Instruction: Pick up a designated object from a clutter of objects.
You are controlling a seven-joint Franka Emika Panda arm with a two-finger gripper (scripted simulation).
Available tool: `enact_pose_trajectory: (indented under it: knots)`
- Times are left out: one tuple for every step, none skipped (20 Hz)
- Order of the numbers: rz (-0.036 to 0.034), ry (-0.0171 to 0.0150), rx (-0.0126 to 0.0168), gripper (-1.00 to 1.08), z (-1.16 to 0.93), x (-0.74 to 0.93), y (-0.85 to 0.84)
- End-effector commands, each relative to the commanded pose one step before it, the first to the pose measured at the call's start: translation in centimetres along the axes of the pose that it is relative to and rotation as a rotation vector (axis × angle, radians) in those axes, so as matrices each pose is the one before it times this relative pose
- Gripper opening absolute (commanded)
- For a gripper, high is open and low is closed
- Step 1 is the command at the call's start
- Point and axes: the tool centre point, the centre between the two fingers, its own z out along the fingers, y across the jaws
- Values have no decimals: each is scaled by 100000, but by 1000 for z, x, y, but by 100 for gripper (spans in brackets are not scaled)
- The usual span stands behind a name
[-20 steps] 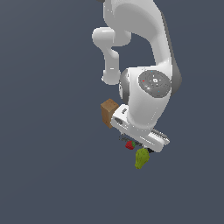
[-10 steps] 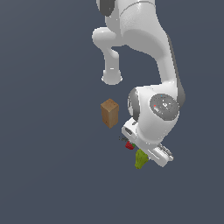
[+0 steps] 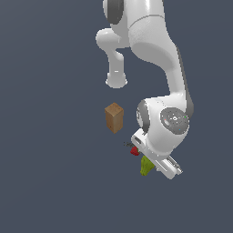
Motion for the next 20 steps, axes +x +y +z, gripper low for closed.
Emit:
enact_pose_trajectory:
  knots:
    - [910, 61, 132, 100, 203, -40, -153]
    - [49, 0, 3, 100, 17, -9, -11]
    - [-391, -52, -94, 100, -53, -3, 67]
    - [0, 0, 0, 100, 42, -2, -1]
    - [0, 0, 0, 100, 124, -7, -3]
    - [0, 0, 0, 100, 206, -11, -4]
    - [47, 7, 11, 100, 278, 12, 11]
    - [47, 7, 11, 100, 359, 7, 10]
    - [0, 0, 0, 100, 447, -26, -5]
    - [67, 10, 15, 100, 513, 8, 18]
    - [47, 7, 10, 100, 592, -10, 13]
    - [47, 7, 10, 100, 616, -12, 15]
    - [47, 7, 10, 100, 534, -6, 14]
    - [47, 7, 11, 100, 447, 1, 11]
    - [0, 0, 0, 100, 369, -20, -8]
    - [47, 7, 11, 100, 274, 18, 1]
    - [0, 0, 0, 100, 196, -2, -21]
    - [0, 0, 0, 100, 110, 8, -29]
    - [0, 0, 0, 100, 23, 18, -37]
    - [0, 0, 0, 100, -46, 22, -36]
